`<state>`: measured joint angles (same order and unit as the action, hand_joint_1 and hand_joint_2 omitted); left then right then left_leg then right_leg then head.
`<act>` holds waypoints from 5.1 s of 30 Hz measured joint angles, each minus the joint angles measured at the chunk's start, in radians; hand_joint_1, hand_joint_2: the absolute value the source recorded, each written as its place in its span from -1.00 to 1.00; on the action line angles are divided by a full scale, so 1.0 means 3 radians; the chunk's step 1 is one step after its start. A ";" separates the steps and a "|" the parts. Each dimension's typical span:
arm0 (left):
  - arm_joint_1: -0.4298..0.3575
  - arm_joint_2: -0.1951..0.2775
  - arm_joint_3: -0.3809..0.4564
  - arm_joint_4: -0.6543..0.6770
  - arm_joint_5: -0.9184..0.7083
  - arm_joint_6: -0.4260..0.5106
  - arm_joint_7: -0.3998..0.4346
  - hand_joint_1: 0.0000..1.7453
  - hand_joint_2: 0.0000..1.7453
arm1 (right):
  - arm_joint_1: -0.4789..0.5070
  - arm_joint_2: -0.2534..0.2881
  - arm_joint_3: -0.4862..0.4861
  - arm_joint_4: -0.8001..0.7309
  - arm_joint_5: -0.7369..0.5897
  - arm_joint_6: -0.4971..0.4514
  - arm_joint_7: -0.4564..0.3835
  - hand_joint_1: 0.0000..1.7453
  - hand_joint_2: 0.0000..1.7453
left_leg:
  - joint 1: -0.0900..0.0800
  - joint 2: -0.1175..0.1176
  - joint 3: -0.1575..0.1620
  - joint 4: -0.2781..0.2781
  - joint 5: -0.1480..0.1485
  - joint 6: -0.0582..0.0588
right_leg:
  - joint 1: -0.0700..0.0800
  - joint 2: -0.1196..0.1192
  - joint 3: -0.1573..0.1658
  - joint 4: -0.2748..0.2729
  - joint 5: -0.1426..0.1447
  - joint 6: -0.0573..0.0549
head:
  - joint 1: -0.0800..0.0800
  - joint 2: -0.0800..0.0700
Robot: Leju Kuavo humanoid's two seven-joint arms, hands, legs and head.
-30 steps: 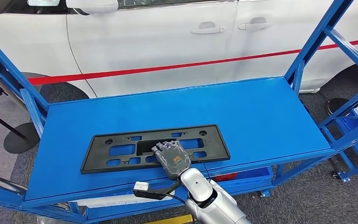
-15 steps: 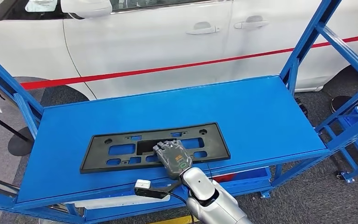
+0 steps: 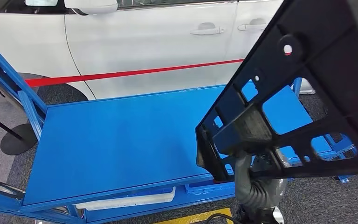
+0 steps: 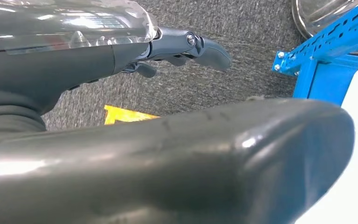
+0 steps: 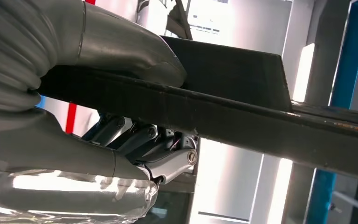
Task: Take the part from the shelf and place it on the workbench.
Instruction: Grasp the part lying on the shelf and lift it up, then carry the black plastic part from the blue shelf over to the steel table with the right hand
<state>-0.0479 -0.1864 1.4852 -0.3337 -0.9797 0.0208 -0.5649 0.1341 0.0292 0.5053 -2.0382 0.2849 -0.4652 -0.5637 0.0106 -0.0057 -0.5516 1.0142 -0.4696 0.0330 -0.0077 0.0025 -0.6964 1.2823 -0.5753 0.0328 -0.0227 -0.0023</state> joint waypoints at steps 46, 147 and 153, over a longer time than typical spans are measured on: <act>0.0008 -0.0169 0.0003 -0.0182 -0.0291 0.0062 0.0271 -1.00 -1.00 | 0.1191 0.0382 -0.0848 0.0326 -0.0802 0.1456 -0.0420 1.00 1.00 | -0.0002 0.0014 -0.0331 0.0935 -0.0375 -0.0159 | 0.0022 -0.0018 0.0372 -0.0875 0.0386 -0.0204 | 0.0000 0.0000; 0.0005 0.0089 -0.0134 -0.0176 -0.0815 -0.0099 0.0473 -1.00 -1.00 | 0.1105 0.0256 -0.0661 0.0178 -0.0754 0.0737 -0.0332 1.00 1.00 | 0.0014 -0.0087 0.0133 -0.0018 -0.0099 -0.0039 | -0.0025 0.0325 0.0254 -0.0712 0.0347 -0.0029 | 0.0066 0.0000; 0.0027 0.0091 -0.0151 -0.0174 -0.0819 -0.0103 0.0477 -1.00 -1.00 | 0.1135 0.0256 -0.0664 0.0158 -0.0763 0.0809 -0.0331 1.00 1.00 | -0.0020 0.0217 0.0114 -0.0034 -0.0089 -0.0009 | -0.0026 -0.0003 -0.0043 -0.0012 0.0051 0.0002 | 0.0076 0.0000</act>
<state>-0.0396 -0.1593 1.4400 -0.3860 -1.2253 -0.0100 -0.4219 0.4745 0.1060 0.3061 -1.9906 0.0561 -0.2226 -0.6630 0.0047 0.0593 -0.5174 1.0039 -0.4963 0.0304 -0.0154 0.0018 -0.7094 1.2788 -0.5599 0.0334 0.0001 -0.0023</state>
